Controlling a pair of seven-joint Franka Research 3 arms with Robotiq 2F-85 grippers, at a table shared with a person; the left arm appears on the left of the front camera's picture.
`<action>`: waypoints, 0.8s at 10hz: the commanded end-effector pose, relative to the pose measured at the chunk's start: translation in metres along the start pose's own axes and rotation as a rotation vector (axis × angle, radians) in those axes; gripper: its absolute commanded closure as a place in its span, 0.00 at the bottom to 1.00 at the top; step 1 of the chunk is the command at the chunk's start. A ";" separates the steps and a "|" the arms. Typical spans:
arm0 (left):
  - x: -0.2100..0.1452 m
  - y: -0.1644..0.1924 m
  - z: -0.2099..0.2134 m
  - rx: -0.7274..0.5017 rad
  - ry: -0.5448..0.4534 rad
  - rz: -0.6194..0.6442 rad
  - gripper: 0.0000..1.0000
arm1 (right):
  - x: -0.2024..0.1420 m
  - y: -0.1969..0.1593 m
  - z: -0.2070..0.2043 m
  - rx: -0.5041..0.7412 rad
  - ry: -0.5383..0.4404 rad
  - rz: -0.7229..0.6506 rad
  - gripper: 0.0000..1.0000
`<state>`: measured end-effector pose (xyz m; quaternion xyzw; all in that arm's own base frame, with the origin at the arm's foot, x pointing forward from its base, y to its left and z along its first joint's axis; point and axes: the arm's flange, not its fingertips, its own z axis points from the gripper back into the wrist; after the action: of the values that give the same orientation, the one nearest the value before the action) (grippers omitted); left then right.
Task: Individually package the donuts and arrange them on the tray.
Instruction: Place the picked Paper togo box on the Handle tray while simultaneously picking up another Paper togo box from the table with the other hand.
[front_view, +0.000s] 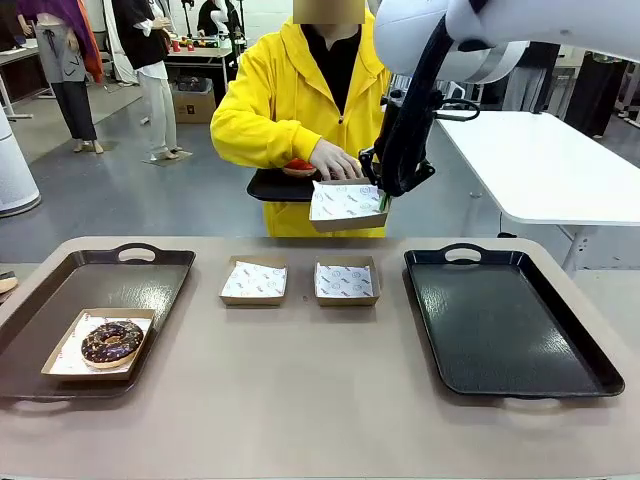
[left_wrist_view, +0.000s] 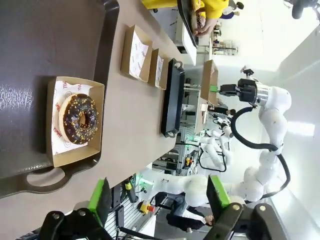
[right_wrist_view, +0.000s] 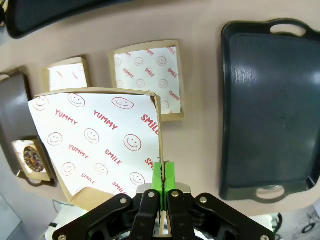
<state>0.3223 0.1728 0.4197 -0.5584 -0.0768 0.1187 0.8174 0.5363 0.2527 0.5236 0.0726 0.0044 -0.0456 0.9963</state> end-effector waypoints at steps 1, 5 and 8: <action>-0.006 0.000 -0.003 -0.039 -0.020 -0.029 0.00 | 0.021 0.010 0.000 -0.085 0.026 0.019 1.00; -0.001 0.001 0.001 -0.004 -0.004 0.000 0.00 | 0.017 0.002 -0.011 -0.055 0.024 0.019 1.00; -0.001 0.001 0.001 -0.004 -0.004 0.000 0.00 | 0.017 0.002 -0.011 -0.055 0.024 0.019 1.00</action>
<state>0.3206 0.1714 0.4174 -0.5598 -0.0764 0.1184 0.8165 0.5590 0.2567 0.5148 0.0387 0.0138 -0.0256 0.9988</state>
